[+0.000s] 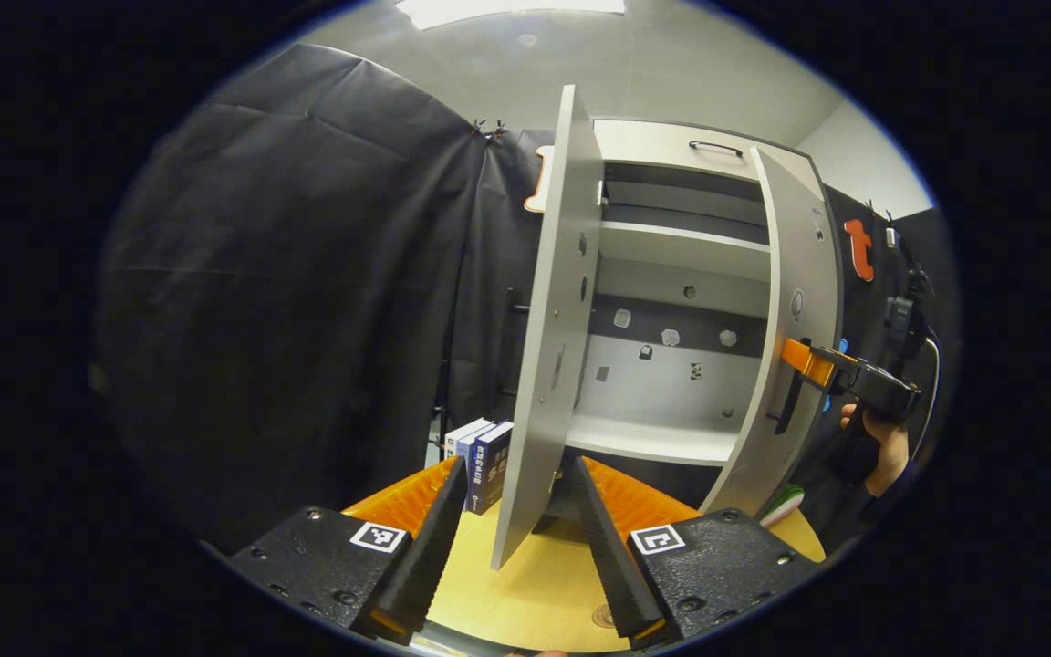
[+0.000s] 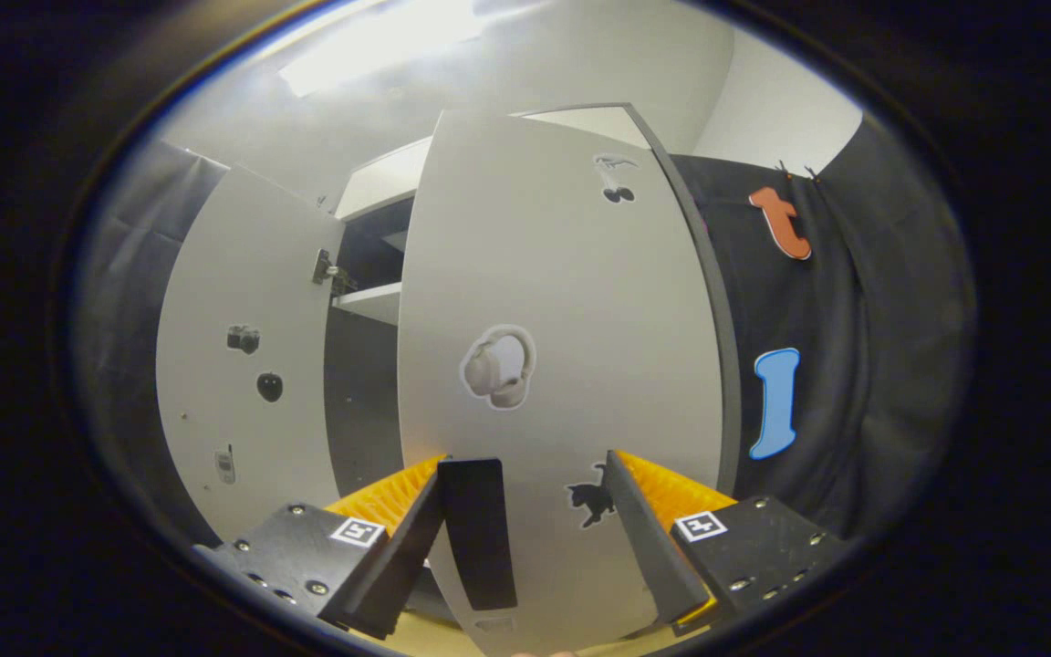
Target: Grasp the bottle in the cabinet with the left hand and place it on the coaster, then close the right door with the right hand and the left door with the left hand.
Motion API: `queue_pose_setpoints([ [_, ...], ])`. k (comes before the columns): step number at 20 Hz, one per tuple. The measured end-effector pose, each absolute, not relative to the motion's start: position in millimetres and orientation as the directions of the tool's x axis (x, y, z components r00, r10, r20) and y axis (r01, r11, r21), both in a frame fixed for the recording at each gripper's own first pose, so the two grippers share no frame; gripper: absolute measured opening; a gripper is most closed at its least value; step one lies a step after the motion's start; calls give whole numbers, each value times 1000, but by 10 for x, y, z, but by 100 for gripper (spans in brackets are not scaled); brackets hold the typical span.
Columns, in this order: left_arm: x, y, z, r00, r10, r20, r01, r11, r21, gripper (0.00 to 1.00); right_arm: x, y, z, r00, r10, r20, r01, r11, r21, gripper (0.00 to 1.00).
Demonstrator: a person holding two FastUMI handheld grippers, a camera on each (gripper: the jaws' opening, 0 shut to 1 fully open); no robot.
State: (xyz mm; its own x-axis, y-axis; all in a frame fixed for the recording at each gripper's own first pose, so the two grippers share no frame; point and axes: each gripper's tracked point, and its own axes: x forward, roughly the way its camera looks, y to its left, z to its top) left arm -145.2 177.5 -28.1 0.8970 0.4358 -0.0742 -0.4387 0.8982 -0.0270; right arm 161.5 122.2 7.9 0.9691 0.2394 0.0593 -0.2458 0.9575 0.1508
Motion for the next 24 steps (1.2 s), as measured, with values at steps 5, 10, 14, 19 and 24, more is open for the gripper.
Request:
queue_pose_setpoints([
  [5, -1450, 1854, -330, 887, 456, -76, -460, 886, -50, 75, 1756, 1335, 35, 965, 257, 43, -261, 951, 167, 100],
  [10, -1358, 1816, -366, 890, 451, -72, -455, 889, -53, 75, 1878, 1386, -59, 955, 297, 10, -292, 928, 231, 100],
  [14, -1368, 1840, -371, 888, 454, -68, -458, 887, -52, 75, 1902, 1372, -91, 962, 271, 15, -268, 937, 225, 99],
  [19, -1356, 1889, -395, 874, 482, -69, -486, 872, -57, 75, 1930, 1364, -98, 972, 231, 32, -233, 955, 181, 100],
  [24, -1363, 1887, -419, 863, 500, -76, -505, 860, -80, 75, 1949, 1373, -107, 973, 228, 42, -232, 960, 157, 99],
])
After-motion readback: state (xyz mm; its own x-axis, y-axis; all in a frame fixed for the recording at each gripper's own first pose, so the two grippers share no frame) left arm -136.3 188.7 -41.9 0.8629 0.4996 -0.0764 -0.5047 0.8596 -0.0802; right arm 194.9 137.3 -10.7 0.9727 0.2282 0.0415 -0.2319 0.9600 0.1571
